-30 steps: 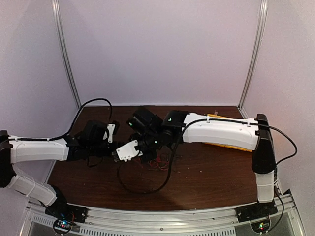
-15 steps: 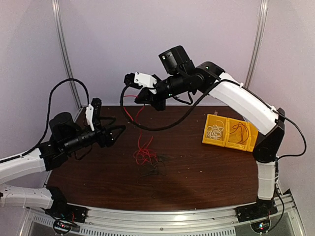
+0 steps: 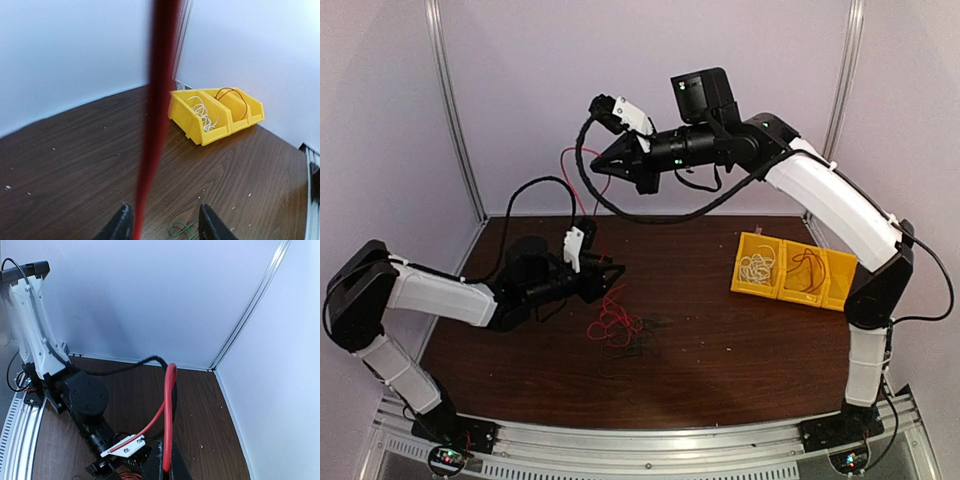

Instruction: Untangle the cables

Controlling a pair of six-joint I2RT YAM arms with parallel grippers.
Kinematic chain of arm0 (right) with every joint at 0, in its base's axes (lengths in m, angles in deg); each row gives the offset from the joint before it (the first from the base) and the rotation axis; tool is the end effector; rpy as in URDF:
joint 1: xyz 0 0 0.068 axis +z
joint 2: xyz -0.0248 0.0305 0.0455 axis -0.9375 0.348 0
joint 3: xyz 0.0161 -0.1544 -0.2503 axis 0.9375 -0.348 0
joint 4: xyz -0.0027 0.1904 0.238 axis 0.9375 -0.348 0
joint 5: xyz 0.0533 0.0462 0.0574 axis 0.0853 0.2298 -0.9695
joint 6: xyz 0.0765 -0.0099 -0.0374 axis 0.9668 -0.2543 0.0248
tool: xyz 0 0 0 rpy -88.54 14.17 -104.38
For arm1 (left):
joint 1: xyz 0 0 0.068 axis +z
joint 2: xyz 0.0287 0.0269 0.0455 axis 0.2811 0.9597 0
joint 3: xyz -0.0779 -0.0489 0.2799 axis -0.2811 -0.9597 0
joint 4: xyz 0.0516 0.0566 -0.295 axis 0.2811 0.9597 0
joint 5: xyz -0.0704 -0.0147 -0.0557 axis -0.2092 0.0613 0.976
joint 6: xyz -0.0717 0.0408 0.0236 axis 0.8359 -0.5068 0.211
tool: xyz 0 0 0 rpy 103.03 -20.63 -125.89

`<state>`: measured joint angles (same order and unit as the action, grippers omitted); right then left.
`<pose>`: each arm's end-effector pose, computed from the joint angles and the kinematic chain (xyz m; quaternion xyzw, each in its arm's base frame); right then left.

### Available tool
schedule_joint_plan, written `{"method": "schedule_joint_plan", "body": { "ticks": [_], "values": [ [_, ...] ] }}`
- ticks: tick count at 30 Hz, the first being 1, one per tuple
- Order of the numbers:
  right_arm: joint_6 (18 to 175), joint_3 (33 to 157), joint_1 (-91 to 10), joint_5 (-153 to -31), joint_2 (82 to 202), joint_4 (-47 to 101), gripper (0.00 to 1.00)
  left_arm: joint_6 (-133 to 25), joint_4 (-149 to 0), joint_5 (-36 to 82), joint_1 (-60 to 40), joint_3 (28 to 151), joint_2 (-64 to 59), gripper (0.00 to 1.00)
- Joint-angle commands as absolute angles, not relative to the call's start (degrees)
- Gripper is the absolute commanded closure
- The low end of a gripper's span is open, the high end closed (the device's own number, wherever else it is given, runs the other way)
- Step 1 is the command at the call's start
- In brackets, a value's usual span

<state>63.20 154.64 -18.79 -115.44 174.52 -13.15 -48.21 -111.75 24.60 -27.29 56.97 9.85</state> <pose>0.2940 0.4230 0.4946 -0.6129 0.5123 0.3312 0.5022 0.2759 -0.2811 0.2016 0.2265 0.7224 -0.3873 0.5262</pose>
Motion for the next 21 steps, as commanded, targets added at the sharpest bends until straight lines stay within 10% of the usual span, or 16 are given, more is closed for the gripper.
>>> {"method": "schedule_joint_plan", "body": {
  "ticks": [1,21],
  "values": [
    [65.21,157.52,-20.09,-115.51,170.72,-10.32,1.00,-46.41,-125.94,26.27,-27.84,58.08,18.54,0.61],
    [72.60,172.31,-40.71,-125.36,165.00,-8.46,1.00,-41.49,-117.41,15.59,-27.75,59.36,33.37,0.69]
  ]
}}
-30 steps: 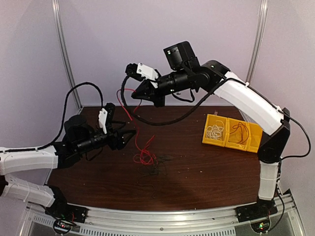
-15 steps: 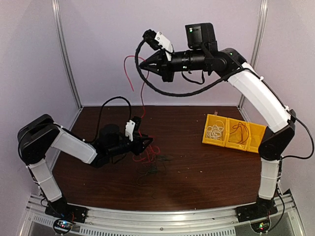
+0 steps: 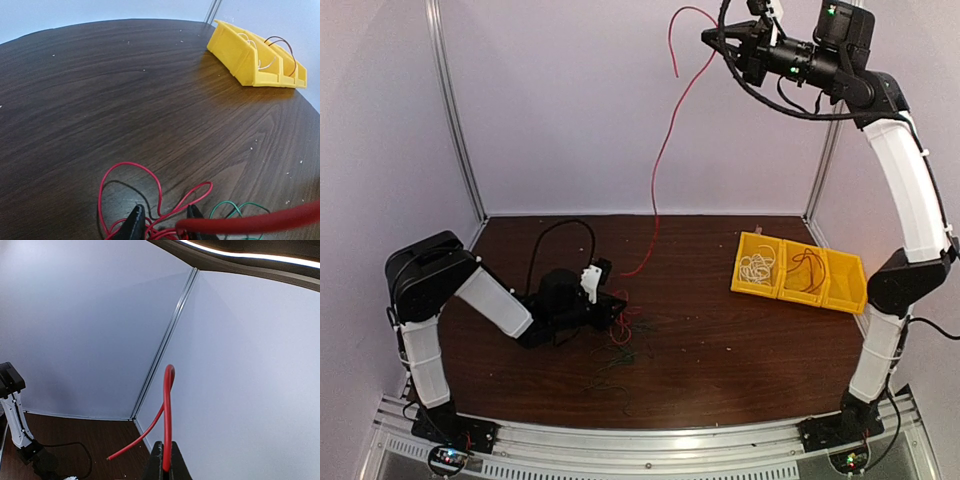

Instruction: Untangle the cables

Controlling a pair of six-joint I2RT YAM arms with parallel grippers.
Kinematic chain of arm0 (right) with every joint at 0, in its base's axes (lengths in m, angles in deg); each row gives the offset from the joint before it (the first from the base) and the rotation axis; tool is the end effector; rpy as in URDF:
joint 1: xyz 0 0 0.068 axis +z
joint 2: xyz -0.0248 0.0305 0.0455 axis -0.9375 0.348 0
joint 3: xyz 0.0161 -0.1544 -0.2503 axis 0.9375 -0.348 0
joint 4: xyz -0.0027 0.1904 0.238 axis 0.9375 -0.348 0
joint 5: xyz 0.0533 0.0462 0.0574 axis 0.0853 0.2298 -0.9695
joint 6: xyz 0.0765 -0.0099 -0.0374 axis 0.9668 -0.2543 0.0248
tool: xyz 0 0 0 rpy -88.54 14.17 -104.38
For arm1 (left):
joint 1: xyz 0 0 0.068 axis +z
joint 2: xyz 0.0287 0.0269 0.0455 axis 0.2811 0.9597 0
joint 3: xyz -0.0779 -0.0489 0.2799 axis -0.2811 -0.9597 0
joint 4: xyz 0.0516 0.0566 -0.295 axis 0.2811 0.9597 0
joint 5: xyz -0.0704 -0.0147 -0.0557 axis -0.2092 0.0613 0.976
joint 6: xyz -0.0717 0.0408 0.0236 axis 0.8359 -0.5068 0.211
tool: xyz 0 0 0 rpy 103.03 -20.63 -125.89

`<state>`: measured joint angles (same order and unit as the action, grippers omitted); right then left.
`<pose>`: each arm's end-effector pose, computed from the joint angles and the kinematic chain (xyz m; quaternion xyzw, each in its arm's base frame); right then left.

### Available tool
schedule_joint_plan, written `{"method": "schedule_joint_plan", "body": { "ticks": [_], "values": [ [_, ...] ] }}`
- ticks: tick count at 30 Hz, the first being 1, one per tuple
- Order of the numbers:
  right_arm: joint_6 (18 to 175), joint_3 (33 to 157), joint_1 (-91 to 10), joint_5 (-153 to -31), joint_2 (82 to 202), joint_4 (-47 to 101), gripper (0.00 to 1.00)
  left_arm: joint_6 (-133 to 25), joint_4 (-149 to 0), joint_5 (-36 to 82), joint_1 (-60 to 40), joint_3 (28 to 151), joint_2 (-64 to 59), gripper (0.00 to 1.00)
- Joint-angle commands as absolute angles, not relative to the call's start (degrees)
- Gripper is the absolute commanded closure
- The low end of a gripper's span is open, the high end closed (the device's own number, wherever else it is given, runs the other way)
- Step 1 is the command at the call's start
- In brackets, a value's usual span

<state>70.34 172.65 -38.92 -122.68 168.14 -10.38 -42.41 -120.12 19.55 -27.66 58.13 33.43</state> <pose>0.3154 0.2420 0.6575 -0.4882 0.4528 0.2837 0.6900 0.2940 -0.2930 0.0694 0.1733 0.8132 -0.3371 0.4416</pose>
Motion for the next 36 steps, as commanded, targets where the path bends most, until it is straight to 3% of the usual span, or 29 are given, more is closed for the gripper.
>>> {"method": "schedule_joint_plan", "body": {
  "ticks": [1,7,17,26,36],
  "values": [
    [72.75,172.20,-40.99,-125.49,164.72,-8.50,1.00,-41.56,-116.74,15.45,-27.79,59.57,33.32,0.67],
    [76.77,173.97,-44.57,-130.60,163.54,-5.64,1.00,-41.38,-108.28,9.27,-27.06,63.22,35.33,0.51],
    [87.46,174.05,-56.77,-140.88,161.18,2.74,1.00,-41.58,-103.80,5.06,-25.73,62.20,35.57,0.43],
    [84.14,169.22,-57.67,-140.23,159.68,0.66,1.00,-43.03,-101.43,-0.42,-25.76,60.26,30.48,0.41],
    [81.17,150.47,-57.60,-141.89,153.24,0.90,1.00,-44.56,-103.33,-1.15,-25.77,54.51,19.12,0.42]
  ]
}}
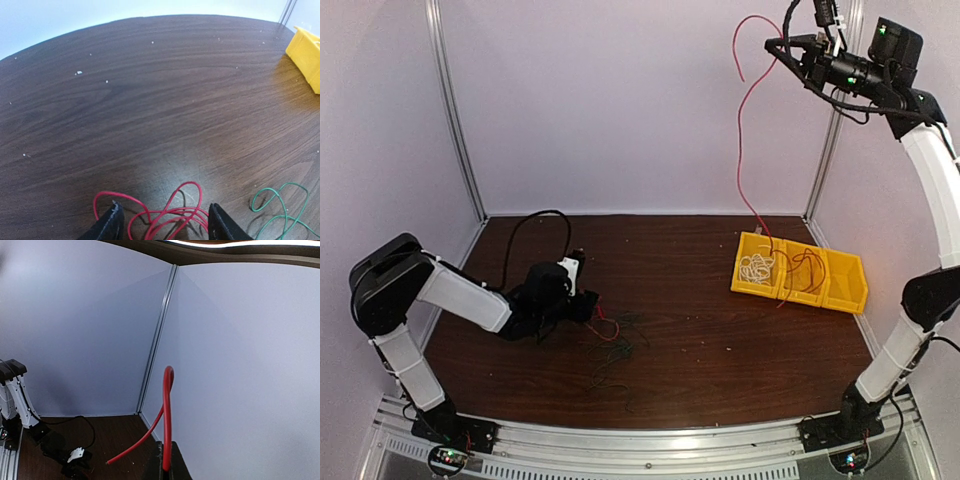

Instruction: Untangle the cables

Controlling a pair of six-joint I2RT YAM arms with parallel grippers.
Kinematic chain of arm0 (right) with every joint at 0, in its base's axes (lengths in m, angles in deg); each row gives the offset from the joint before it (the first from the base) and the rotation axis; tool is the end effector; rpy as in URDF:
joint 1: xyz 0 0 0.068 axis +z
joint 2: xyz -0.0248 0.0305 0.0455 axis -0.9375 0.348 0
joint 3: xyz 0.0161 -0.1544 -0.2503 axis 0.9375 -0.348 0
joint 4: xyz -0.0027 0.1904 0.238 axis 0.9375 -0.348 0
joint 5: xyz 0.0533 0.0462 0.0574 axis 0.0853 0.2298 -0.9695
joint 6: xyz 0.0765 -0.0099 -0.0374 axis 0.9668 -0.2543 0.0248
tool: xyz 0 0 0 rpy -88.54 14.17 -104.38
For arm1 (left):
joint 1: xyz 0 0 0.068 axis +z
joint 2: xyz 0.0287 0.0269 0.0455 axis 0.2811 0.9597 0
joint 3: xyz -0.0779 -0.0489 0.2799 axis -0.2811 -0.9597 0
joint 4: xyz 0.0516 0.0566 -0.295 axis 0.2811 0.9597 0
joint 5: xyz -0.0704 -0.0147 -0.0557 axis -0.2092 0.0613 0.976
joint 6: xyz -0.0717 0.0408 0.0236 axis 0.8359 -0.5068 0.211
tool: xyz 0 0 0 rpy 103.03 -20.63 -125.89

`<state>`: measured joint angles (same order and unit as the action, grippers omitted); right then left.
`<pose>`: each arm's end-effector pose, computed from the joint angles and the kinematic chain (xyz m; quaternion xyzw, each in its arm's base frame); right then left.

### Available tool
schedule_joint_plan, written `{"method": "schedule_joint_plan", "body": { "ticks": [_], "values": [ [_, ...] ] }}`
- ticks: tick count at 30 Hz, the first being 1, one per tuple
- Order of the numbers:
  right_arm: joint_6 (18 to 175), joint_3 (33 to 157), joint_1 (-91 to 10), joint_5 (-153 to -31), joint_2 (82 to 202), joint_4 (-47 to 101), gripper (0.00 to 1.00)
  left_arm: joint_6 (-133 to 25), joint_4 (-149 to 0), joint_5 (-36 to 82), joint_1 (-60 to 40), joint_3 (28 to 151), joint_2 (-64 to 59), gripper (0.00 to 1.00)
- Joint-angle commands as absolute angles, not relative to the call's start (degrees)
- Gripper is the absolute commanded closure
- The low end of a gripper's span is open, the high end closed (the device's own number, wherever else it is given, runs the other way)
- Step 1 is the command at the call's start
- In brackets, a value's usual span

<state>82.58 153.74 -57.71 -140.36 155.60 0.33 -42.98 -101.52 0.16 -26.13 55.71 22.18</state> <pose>0.3214 0.1320 0.6565 -0.4547 0.4819 0.3213 0.6766 0.2964 -0.2457 0.0895 0.0898 0.8667 -0.1649 0.4622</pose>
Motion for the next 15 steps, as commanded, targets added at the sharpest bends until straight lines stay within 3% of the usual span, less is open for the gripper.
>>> {"method": "schedule_joint_plan", "body": {
  "ticks": [1,15],
  "values": [
    [80.80,149.66,-57.60,-142.07,152.88,0.44,1.00,-44.75,-103.28,-1.26,-25.73,54.35,18.65,0.42],
    [74.91,133.27,-57.60,-136.76,146.54,-2.66,1.00,-46.01,-100.20,-1.90,-25.77,53.87,8.49,0.39]
  ]
}}
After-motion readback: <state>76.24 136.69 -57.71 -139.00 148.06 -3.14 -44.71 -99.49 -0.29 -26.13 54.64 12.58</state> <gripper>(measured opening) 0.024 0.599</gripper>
